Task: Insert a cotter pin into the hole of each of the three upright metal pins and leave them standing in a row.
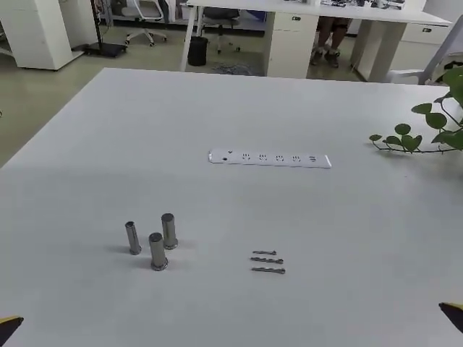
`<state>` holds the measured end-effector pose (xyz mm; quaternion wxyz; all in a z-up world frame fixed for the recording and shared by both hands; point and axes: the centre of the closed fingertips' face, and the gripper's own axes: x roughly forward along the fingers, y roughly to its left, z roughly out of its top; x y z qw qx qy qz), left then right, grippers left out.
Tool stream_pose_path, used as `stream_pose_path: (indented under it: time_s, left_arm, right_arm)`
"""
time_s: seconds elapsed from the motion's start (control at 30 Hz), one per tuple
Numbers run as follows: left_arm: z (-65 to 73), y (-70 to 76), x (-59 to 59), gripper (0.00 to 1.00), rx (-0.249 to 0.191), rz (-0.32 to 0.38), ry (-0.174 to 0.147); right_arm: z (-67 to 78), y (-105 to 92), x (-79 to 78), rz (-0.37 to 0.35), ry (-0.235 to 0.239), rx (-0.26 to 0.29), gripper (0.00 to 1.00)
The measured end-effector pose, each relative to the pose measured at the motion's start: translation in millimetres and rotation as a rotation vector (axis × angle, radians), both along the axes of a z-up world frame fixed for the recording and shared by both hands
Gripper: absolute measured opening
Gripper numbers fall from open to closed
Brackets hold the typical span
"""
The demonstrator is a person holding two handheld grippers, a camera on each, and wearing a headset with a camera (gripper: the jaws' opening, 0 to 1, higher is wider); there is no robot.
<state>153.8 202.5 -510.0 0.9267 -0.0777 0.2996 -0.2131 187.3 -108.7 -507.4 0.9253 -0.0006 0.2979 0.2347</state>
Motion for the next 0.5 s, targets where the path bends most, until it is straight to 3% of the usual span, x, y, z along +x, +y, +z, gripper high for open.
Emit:
stream_pose_path:
  time_s: [0.5]
  left_arm:
    - [-2.3, -7.0, -1.8, 0.99, -0.008, -0.002, 0.011]
  right_arm:
    - [-4.7, -1.1, -3.1, 0.019, 0.017, -0.001, 0.98]
